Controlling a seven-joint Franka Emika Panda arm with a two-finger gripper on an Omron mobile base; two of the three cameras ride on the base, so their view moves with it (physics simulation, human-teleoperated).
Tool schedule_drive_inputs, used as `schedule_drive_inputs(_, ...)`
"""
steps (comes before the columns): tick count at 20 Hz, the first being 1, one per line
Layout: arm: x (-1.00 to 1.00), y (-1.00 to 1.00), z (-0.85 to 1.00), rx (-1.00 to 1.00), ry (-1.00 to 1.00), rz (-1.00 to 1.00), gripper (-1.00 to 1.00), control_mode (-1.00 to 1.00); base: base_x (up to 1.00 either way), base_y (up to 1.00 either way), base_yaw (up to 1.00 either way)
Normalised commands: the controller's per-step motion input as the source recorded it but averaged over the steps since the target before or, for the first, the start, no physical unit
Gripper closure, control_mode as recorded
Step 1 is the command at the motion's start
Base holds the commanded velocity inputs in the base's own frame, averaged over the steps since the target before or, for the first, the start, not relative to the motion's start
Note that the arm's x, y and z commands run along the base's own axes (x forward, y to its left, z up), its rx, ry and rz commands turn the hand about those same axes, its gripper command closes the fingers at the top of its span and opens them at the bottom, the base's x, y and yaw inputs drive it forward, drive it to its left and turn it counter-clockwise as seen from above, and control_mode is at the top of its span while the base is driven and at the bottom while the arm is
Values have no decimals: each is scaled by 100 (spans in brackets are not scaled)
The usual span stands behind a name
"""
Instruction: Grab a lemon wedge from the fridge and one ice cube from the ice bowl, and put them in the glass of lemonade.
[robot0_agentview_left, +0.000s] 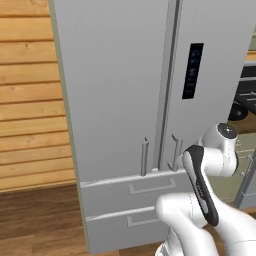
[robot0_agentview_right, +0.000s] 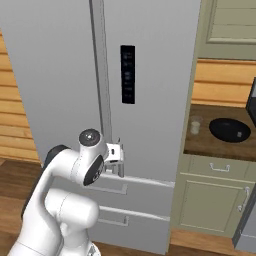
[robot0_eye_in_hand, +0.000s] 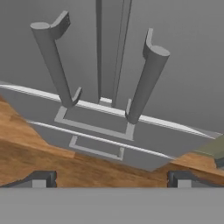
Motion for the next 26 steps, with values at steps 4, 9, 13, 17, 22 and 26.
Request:
schedule_drive_inputs(4, 30, -14, 0, 0, 0, -1, -100, -100, 0, 0, 0)
schedule_drive_inputs(9, 41, -21, 0, 1, 0, -4, -100, -100, 0, 0, 0)
schedule_drive_inputs(13, 25, -27, 0, 5, 0, -5, -100, -100, 0, 0, 0)
schedule_drive_inputs(17, 30, -14, 0, 8, 0, -7, -100, -100, 0, 0, 0)
schedule_drive_inputs(22, 12, 2, -2, 1, 0, -7, -100, -100, 0, 0, 0)
schedule_drive_inputs(26, 5, 6, -7, 0, 0, -6, -100, -100, 0, 0, 0)
